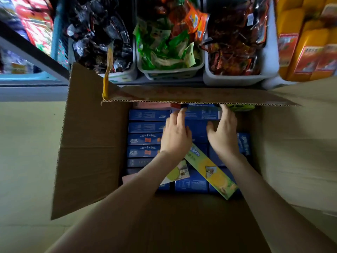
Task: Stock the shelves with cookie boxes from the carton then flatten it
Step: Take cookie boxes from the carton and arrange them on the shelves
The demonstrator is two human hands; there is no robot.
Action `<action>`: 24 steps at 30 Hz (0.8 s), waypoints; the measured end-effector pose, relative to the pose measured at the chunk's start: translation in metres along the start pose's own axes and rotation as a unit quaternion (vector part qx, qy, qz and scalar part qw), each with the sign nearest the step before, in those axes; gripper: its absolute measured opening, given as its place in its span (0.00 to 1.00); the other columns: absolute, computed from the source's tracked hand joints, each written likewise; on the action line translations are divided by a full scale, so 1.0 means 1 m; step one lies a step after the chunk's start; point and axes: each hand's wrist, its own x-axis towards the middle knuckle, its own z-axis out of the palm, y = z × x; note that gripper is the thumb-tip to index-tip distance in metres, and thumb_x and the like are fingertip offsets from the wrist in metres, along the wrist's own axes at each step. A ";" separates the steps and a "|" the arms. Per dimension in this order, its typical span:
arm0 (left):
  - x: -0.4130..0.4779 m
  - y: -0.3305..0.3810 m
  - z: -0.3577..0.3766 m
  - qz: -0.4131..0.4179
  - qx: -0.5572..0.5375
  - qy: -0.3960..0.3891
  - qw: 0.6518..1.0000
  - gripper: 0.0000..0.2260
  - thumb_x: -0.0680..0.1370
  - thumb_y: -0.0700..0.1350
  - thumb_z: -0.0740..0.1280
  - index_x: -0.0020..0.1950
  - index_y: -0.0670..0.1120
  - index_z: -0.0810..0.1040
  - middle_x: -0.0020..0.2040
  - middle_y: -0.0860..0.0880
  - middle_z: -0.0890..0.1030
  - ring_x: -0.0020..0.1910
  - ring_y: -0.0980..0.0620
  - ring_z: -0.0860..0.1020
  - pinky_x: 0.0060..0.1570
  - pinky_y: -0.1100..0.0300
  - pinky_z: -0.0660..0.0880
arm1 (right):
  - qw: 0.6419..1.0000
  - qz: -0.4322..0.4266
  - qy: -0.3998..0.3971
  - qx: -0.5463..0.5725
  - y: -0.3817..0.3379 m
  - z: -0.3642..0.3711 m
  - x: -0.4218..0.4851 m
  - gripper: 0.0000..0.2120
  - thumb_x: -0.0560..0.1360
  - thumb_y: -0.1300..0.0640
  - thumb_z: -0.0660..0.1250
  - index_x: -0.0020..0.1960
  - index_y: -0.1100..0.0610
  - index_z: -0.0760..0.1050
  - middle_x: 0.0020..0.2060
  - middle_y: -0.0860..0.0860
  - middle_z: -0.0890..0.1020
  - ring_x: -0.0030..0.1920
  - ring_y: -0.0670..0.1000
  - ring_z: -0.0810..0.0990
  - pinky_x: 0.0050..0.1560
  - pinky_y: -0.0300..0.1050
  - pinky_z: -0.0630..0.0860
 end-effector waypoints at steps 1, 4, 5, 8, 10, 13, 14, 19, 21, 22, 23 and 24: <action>0.010 0.003 -0.001 0.010 0.000 0.014 1.000 0.25 0.78 0.39 0.59 0.75 0.42 0.58 0.71 0.42 0.64 0.69 0.43 0.63 0.67 0.49 0.65 | 1.000 -0.015 0.027 -0.006 0.000 -0.002 0.008 0.28 0.73 0.63 0.67 0.71 0.63 0.63 0.65 0.59 0.69 0.66 0.59 0.67 0.65 0.50 0.64; 0.035 0.006 -0.005 0.054 0.001 0.030 0.998 0.29 0.76 0.37 0.59 0.76 0.42 0.55 0.76 0.43 0.57 0.74 0.44 0.56 0.71 0.51 0.59 | 0.997 -0.039 0.067 -0.004 0.003 -0.010 0.029 0.30 0.72 0.66 0.66 0.72 0.62 0.61 0.68 0.59 0.67 0.69 0.59 0.64 0.69 0.52 0.63; 0.042 0.006 -0.007 0.066 0.003 0.032 0.997 0.30 0.76 0.36 0.60 0.77 0.43 0.55 0.76 0.43 0.56 0.75 0.44 0.55 0.71 0.51 0.59 | 0.997 -0.043 0.071 -0.009 0.005 -0.013 0.036 0.31 0.72 0.67 0.65 0.73 0.61 0.60 0.70 0.59 0.66 0.70 0.58 0.63 0.70 0.52 0.63; 0.060 0.003 -0.009 0.084 0.027 0.021 0.996 0.33 0.75 0.37 0.62 0.77 0.46 0.52 0.77 0.44 0.51 0.76 0.44 0.51 0.71 0.49 0.60 | 0.995 -0.050 0.019 -0.087 0.012 -0.020 0.060 0.34 0.72 0.65 0.66 0.75 0.58 0.57 0.73 0.56 0.62 0.74 0.57 0.58 0.71 0.55 0.57; 0.068 0.001 -0.011 0.081 0.068 -0.001 0.994 0.35 0.75 0.39 0.64 0.78 0.48 0.50 0.78 0.44 0.47 0.76 0.44 0.47 0.72 0.45 0.57 | 0.981 -0.047 -0.068 -0.174 0.016 -0.019 0.075 0.38 0.72 0.61 0.69 0.76 0.55 0.52 0.75 0.53 0.58 0.74 0.56 0.56 0.72 0.56 0.52; 0.075 0.000 -0.011 0.080 0.134 -0.028 0.987 0.37 0.75 0.43 0.66 0.78 0.49 0.48 0.77 0.44 0.41 0.76 0.44 0.40 0.74 0.41 0.48 | 0.940 -0.035 -0.160 -0.299 0.017 -0.013 0.089 0.42 0.72 0.57 0.70 0.77 0.54 0.48 0.75 0.52 0.57 0.72 0.58 0.57 0.69 0.56 0.55; 0.075 -0.001 -0.011 0.082 0.148 -0.034 0.985 0.37 0.75 0.44 0.66 0.78 0.49 0.48 0.77 0.44 0.40 0.76 0.43 0.40 0.74 0.41 0.47 | 0.927 -0.033 -0.168 -0.333 0.016 -0.012 0.090 0.40 0.72 0.56 0.70 0.77 0.55 0.50 0.74 0.53 0.58 0.71 0.58 0.58 0.68 0.56 0.56; 0.063 -0.001 -0.018 0.072 0.191 -0.077 0.976 0.38 0.75 0.45 0.67 0.78 0.49 0.47 0.77 0.44 0.39 0.76 0.44 0.38 0.73 0.42 0.47 | 0.887 -0.058 -0.201 -0.412 0.008 -0.008 0.075 0.32 0.72 0.49 0.70 0.71 0.56 0.62 0.68 0.56 0.65 0.69 0.57 0.60 0.67 0.56 0.59; 0.048 0.006 -0.028 0.048 0.193 -0.123 0.972 0.40 0.74 0.47 0.68 0.78 0.49 0.47 0.77 0.44 0.41 0.76 0.44 0.41 0.73 0.43 0.49 | 0.901 -0.041 -0.238 -0.361 -0.003 -0.016 0.055 0.35 0.71 0.49 0.72 0.71 0.58 0.59 0.68 0.56 0.66 0.69 0.58 0.63 0.65 0.58 0.63; 0.039 0.011 -0.032 0.023 0.172 -0.147 0.974 0.40 0.73 0.47 0.69 0.77 0.49 0.47 0.77 0.44 0.43 0.76 0.43 0.45 0.73 0.44 0.51 | 0.911 -0.034 -0.251 -0.325 -0.011 -0.024 0.044 0.35 0.71 0.50 0.72 0.71 0.58 0.60 0.67 0.57 0.66 0.67 0.59 0.65 0.63 0.57 0.67; 0.027 0.020 -0.041 -0.002 0.147 -0.167 0.975 0.40 0.73 0.48 0.70 0.77 0.48 0.48 0.77 0.44 0.46 0.75 0.43 0.48 0.73 0.45 0.52 | 0.917 -0.036 -0.268 -0.292 -0.023 -0.037 0.030 0.33 0.72 0.52 0.72 0.70 0.59 0.61 0.66 0.57 0.67 0.65 0.60 0.68 0.59 0.56 0.70; 0.012 0.031 -0.051 -0.015 0.140 -0.175 0.974 0.40 0.73 0.48 0.70 0.77 0.48 0.48 0.76 0.43 0.48 0.75 0.42 0.49 0.73 0.46 0.52 | 0.919 -0.049 -0.280 -0.272 -0.038 -0.054 0.015 0.30 0.72 0.54 0.72 0.68 0.59 0.63 0.64 0.57 0.68 0.63 0.60 0.71 0.54 0.54 0.72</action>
